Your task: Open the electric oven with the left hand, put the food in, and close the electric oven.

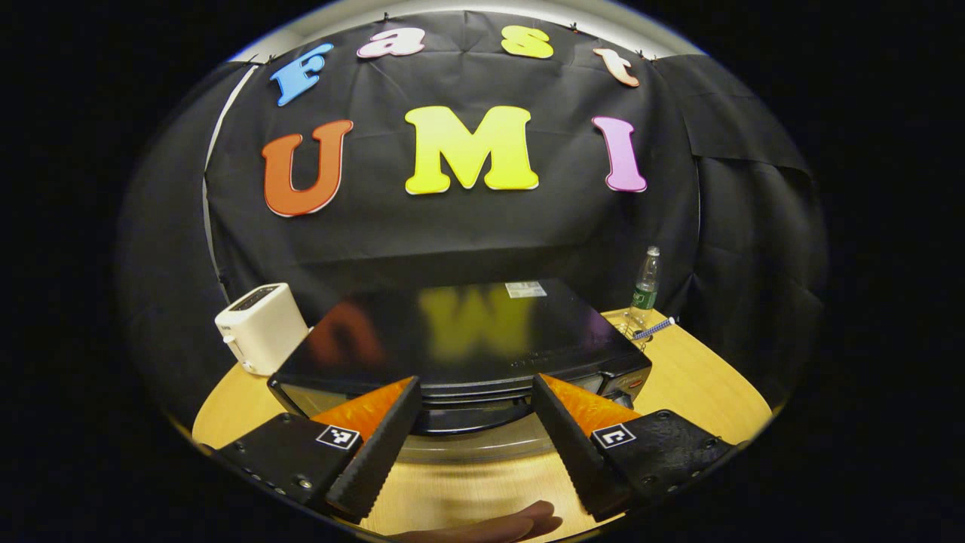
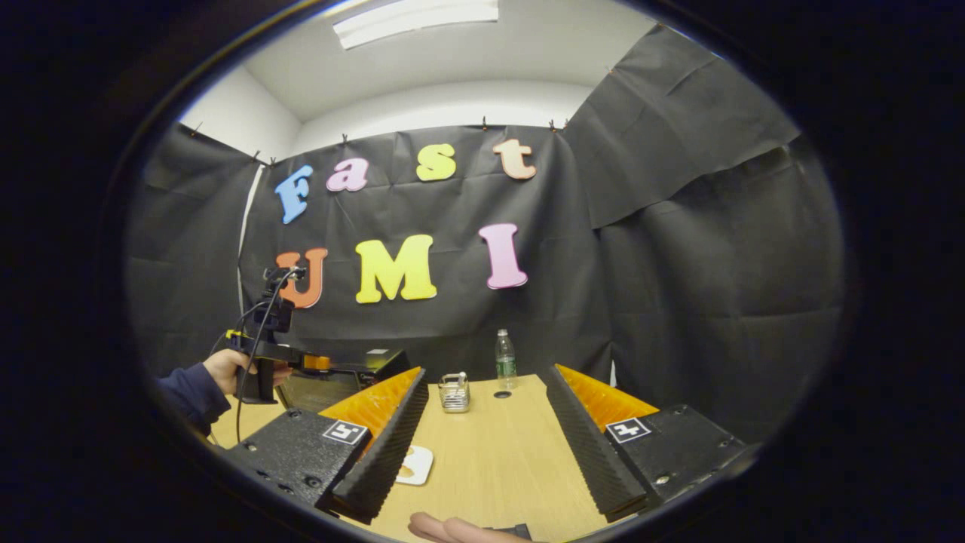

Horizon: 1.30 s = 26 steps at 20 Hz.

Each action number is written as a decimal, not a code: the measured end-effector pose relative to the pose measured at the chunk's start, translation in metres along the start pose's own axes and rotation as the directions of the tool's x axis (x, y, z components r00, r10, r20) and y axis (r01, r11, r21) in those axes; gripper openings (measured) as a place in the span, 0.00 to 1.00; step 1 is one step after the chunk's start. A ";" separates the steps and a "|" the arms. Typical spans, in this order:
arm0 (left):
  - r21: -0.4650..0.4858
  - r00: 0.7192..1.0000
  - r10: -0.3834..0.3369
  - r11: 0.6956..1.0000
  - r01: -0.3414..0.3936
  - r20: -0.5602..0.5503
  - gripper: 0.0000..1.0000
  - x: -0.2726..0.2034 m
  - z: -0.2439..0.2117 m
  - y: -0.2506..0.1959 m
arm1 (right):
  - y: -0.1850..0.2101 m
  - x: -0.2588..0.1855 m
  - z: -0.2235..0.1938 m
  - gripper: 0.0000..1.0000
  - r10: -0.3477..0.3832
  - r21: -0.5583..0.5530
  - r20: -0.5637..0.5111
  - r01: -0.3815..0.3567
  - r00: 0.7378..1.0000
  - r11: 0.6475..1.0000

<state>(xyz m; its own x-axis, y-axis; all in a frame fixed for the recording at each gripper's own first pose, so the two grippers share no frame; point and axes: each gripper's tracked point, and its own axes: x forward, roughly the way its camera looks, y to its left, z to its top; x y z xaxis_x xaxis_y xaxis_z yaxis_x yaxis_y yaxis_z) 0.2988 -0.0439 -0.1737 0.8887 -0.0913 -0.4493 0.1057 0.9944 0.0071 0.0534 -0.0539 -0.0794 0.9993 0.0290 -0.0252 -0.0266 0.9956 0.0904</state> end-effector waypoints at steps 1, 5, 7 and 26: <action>0.006 1.000 -0.004 1.000 0.003 0.031 0.99 0.000 0.005 -0.001 | -0.001 -0.001 0.000 0.96 -0.002 -0.001 0.000 0.002 1.000 1.000; -0.024 0.999 -0.008 1.000 0.009 0.047 0.99 -0.003 0.001 0.000 | 0.001 -0.006 0.001 0.96 0.002 0.001 0.003 -0.002 1.000 1.000; -0.033 0.999 0.015 0.999 -0.013 0.046 1.00 -0.008 -0.002 0.000 | 0.004 -0.009 0.003 0.96 0.006 0.007 0.006 -0.006 1.000 1.000; -0.029 0.999 0.031 0.999 -0.032 -0.031 0.99 -0.093 -0.097 -0.016 | 0.016 -0.015 -0.012 0.96 0.031 0.012 -0.040 -0.031 0.999 0.999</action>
<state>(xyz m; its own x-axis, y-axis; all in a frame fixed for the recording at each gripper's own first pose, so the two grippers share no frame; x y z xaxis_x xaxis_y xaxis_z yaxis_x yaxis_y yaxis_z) 0.1708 -0.0463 -0.2189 0.8774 -0.0586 -0.4761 0.0642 0.9979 -0.0045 0.0371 -0.0378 -0.0898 0.9960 0.0634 -0.0622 -0.0568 0.9931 0.1028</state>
